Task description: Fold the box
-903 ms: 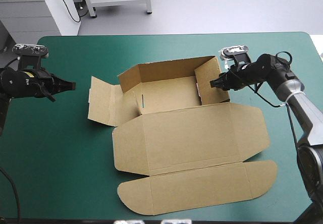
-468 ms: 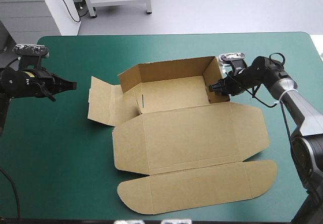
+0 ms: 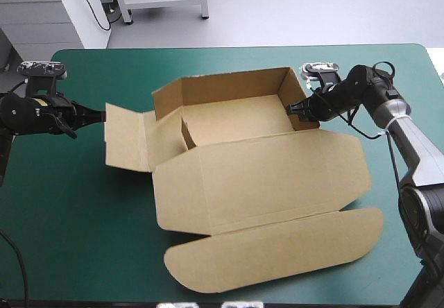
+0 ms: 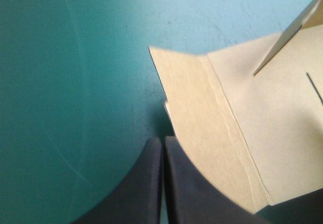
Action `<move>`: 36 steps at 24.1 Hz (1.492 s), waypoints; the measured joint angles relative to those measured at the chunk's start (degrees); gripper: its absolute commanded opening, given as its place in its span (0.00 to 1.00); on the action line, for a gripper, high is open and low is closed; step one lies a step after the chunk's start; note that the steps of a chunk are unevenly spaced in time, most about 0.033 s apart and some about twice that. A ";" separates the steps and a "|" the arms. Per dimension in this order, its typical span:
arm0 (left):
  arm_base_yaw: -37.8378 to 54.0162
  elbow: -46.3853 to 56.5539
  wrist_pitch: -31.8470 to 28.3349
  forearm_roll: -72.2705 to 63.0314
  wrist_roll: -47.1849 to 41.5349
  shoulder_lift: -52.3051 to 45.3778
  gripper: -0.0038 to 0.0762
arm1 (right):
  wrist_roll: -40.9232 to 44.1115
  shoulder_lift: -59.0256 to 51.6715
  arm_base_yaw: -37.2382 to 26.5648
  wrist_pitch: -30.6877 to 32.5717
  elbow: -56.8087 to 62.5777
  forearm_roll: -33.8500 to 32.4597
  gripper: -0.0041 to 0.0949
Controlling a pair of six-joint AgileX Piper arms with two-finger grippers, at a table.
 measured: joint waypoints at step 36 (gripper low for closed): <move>15.18 0.00 13.95 -65.55 21.95 1.12 0.04 | -9.08 -19.22 -7.71 5.45 -1.31 23.21 0.03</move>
